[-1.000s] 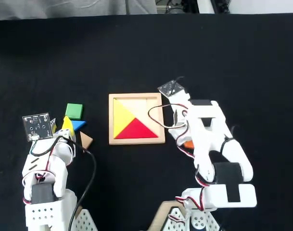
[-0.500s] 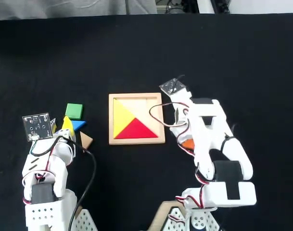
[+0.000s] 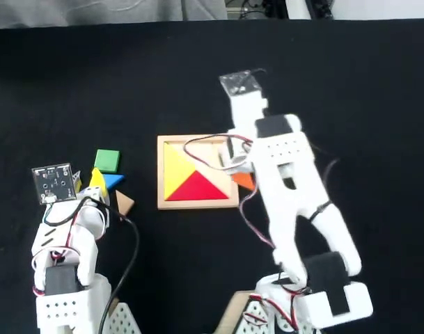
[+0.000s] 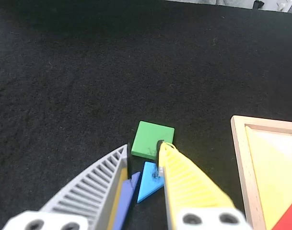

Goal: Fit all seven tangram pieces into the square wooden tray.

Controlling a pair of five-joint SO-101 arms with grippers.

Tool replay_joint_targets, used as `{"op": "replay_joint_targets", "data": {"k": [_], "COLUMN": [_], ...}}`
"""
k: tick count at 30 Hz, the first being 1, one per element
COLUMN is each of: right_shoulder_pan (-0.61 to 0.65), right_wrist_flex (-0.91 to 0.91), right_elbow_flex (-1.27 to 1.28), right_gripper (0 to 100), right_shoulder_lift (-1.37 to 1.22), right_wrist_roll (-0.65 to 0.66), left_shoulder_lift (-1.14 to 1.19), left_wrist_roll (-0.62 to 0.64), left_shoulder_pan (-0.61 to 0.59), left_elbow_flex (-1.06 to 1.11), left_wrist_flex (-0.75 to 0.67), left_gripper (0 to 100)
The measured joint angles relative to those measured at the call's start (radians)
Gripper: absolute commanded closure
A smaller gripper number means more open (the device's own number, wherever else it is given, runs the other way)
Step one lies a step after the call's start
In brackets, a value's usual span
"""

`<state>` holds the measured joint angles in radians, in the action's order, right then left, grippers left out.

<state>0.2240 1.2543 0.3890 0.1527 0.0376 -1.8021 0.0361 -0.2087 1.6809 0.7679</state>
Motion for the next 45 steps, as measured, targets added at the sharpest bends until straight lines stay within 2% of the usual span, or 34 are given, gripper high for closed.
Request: {"op": "replay_joint_targets", "data": {"k": [5,11,14,24,29,45], "right_shoulder_pan": [0.066,0.106,0.110,0.109,0.109,0.109], "right_wrist_flex": [0.000,-0.002,-0.002,-0.002,-0.020,-0.029], "right_elbow_flex": [-0.106,-0.203,-0.221,-0.221,-0.221,-0.226], "right_gripper": [98.8,98.8,98.8,98.2,89.1,88.0], "right_shoulder_lift": [-0.121,-0.298,-0.379,-0.431,-0.436,-0.462], "right_wrist_roll": [-0.051,-0.318,-0.382,-0.394,-0.394,-0.374], "left_shoulder_lift": [0.000,0.000,0.000,0.000,0.000,0.000], "left_wrist_roll": [0.000,0.000,0.000,0.000,0.000,0.000], "left_shoulder_pan": [0.000,0.000,0.018,0.028,0.028,0.028], "left_elbow_flex": [0.000,0.000,0.000,0.000,0.000,0.000], "left_wrist_flex": [0.000,0.000,0.000,0.000,0.000,0.000], "left_gripper": [88,88,88,88,88,88]}}
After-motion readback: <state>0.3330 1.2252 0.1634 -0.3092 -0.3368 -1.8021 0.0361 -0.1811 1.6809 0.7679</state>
